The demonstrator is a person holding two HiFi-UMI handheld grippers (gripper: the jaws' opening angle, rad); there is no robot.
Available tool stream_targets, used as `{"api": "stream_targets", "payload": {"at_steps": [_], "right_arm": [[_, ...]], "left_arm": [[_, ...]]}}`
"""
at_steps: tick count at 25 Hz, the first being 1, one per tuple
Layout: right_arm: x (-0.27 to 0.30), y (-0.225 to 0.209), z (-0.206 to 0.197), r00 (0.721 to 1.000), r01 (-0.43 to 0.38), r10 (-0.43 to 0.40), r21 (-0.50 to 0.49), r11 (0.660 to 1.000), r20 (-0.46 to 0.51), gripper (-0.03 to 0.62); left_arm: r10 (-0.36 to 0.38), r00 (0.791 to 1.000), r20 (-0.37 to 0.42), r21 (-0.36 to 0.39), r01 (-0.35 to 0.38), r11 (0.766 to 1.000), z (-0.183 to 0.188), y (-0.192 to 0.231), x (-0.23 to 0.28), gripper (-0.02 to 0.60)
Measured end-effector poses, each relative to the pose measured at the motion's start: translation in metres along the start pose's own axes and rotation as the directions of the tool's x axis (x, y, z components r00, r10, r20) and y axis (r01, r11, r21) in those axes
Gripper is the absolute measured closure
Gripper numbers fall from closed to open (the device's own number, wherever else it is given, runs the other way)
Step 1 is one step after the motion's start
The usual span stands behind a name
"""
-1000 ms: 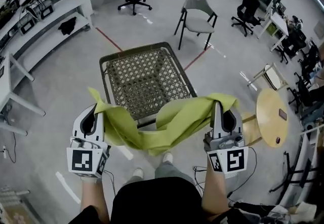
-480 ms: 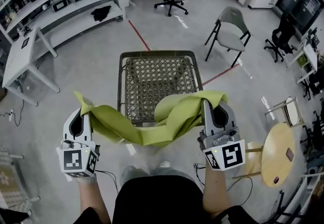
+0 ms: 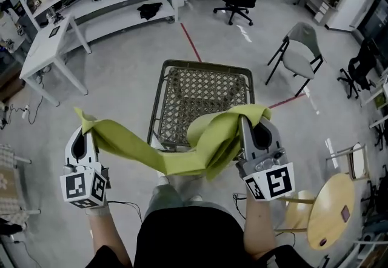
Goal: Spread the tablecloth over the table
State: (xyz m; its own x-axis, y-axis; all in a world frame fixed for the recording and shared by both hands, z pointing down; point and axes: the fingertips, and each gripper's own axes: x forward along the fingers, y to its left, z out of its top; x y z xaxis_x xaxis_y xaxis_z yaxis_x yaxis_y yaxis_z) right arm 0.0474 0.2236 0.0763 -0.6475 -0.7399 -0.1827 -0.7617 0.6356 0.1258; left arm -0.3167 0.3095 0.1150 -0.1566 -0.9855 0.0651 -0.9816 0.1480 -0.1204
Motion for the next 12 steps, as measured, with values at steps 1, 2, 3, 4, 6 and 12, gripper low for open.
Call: {"api": "stream_targets", "payload": {"at_steps": [1, 2, 3, 4, 6, 12], "right_arm": [[0.002, 0.0, 0.0, 1.0, -0.007, 0.007, 0.005, 1.0, 0.001, 0.583], [0.005, 0.0, 0.0, 1.0, -0.012, 0.012, 0.011, 1.0, 0.003, 0.583], [0.009, 0.001, 0.0, 1.0, -0.017, 0.017, 0.016, 1.0, 0.005, 0.583], [0.014, 0.002, -0.001, 1.0, -0.021, 0.021, 0.021, 1.0, 0.005, 0.583], [0.025, 0.003, -0.005, 1.0, -0.024, 0.024, 0.025, 0.999, -0.001, 0.583], [0.061, 0.002, -0.021, 0.999, -0.027, 0.028, 0.017, 0.999, -0.04, 0.583]], "left_arm": [[0.015, 1.0, 0.002, 0.003, -0.015, 1.0, 0.001, 0.005, -0.002, 0.566], [0.029, 1.0, 0.003, 0.007, -0.029, 1.0, 0.002, 0.01, -0.002, 0.566], [0.042, 0.999, 0.004, 0.01, -0.042, 0.999, 0.003, 0.016, -0.001, 0.566], [0.054, 0.999, 0.004, 0.011, -0.054, 0.998, 0.003, 0.023, 0.001, 0.566], [0.072, 0.997, 0.005, 0.008, -0.072, 0.997, 0.003, 0.035, 0.007, 0.566], [0.089, 0.996, 0.003, -0.004, -0.089, 0.996, 0.001, 0.058, 0.041, 0.566]]}}
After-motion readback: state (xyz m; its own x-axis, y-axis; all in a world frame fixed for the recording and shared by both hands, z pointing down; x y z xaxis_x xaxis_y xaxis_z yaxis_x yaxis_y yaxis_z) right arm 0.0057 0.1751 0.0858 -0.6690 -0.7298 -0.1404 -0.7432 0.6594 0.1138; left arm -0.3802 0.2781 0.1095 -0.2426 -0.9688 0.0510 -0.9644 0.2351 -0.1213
